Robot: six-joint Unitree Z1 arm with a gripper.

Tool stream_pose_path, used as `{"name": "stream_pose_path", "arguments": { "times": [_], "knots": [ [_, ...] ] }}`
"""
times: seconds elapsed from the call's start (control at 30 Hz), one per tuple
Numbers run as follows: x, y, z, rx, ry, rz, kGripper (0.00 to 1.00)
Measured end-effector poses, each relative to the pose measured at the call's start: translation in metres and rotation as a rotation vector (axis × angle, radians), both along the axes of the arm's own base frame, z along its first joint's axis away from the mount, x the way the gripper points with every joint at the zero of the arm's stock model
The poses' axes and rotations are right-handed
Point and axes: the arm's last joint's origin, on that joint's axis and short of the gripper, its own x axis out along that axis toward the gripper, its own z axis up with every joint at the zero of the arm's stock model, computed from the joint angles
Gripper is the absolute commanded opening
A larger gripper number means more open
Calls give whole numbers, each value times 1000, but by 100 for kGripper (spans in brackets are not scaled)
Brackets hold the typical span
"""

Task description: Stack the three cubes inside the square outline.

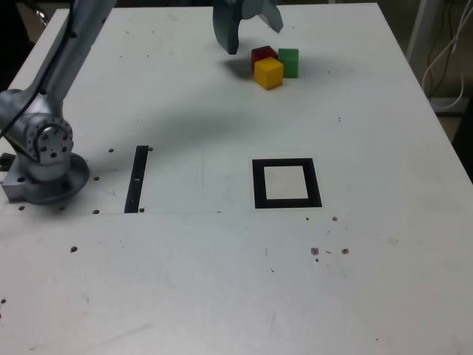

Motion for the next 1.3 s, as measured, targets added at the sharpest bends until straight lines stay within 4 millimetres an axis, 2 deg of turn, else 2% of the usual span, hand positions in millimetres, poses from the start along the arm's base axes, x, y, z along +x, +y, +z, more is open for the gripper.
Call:
{"name": "stream_pose_path", "arguments": {
  "times": [0.2, 0.47, 1.17, 1.3],
  "knots": [
    [3, 8, -16, 3, 30, 7, 96],
    [15, 1, -25, -5, 47, -3, 94],
    [26, -12, -27, -27, 42, -29, 85],
    [29, -15, -28, -29, 44, -40, 81]
  ]
}}
